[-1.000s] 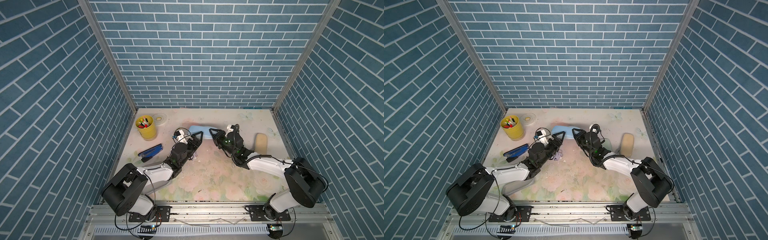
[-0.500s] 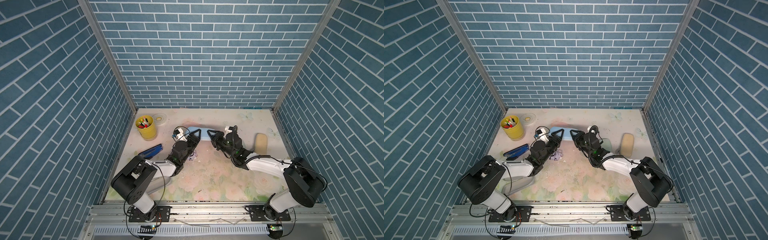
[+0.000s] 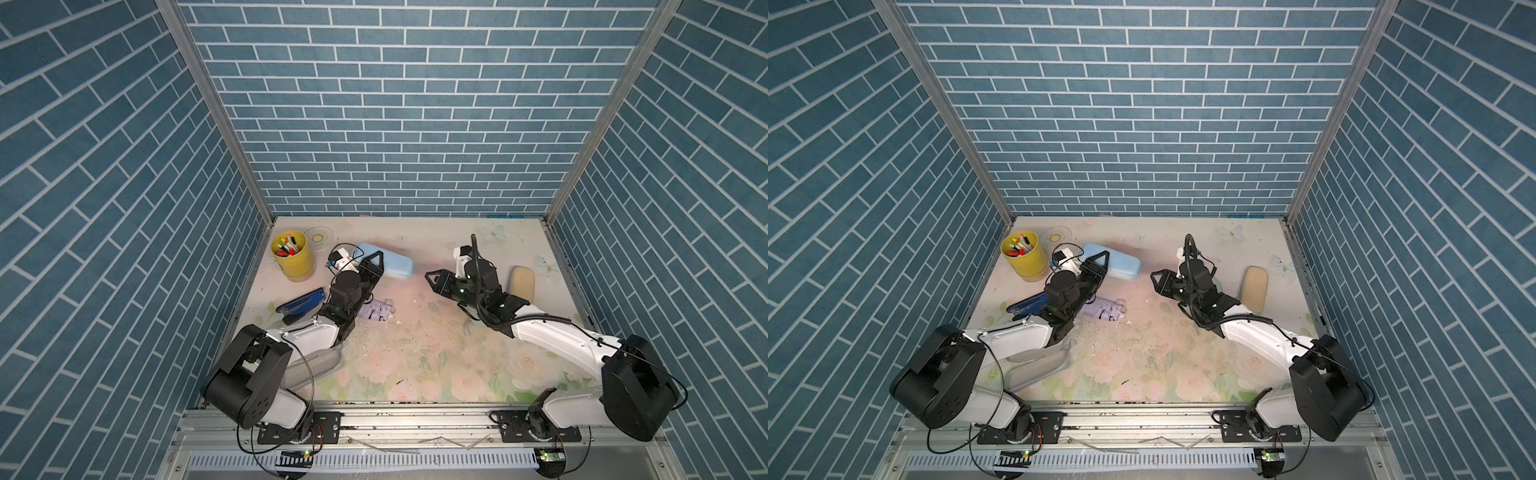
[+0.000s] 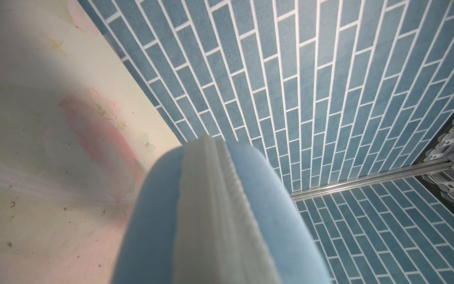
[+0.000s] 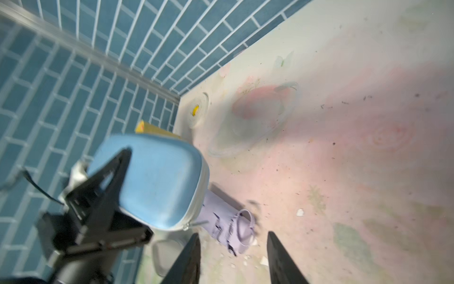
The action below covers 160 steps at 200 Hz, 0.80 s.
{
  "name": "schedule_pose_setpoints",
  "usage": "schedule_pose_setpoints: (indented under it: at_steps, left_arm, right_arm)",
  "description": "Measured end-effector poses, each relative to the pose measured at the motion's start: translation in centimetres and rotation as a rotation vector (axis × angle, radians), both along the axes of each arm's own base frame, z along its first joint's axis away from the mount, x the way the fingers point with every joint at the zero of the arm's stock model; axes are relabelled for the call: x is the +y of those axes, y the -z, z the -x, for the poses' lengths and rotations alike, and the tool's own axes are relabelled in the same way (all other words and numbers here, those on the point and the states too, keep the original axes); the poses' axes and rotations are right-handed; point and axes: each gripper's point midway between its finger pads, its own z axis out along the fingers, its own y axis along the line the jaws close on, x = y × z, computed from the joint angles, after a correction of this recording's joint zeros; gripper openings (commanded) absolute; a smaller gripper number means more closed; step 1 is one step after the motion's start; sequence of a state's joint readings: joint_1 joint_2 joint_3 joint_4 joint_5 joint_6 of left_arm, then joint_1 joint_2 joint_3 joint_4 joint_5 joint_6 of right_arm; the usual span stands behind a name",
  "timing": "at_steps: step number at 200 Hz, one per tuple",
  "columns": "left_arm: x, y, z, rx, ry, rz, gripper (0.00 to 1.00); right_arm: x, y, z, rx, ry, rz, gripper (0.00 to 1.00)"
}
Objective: Put umbrellas into zippered umbrella sleeves
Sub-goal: Adjust the umbrella sleeve, then zip the zipper on the umbrella sleeve.
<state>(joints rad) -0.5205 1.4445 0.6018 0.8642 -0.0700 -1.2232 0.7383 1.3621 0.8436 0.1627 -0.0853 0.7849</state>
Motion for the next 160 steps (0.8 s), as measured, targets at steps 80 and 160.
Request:
schedule_pose_setpoints:
  at_steps: [80,160]
  left_arm:
    - [-1.1,0.4,0.8,0.029,0.079,-0.036,0.36]
    - [-1.9,0.1,1.0,0.042,0.128,-0.008,0.29]
  right_arm:
    - [3.1,1.9,1.7,-0.226,-0.274,0.299,0.39]
    - [4.6,2.4,1.7,-0.266,-0.376,0.304,0.08]
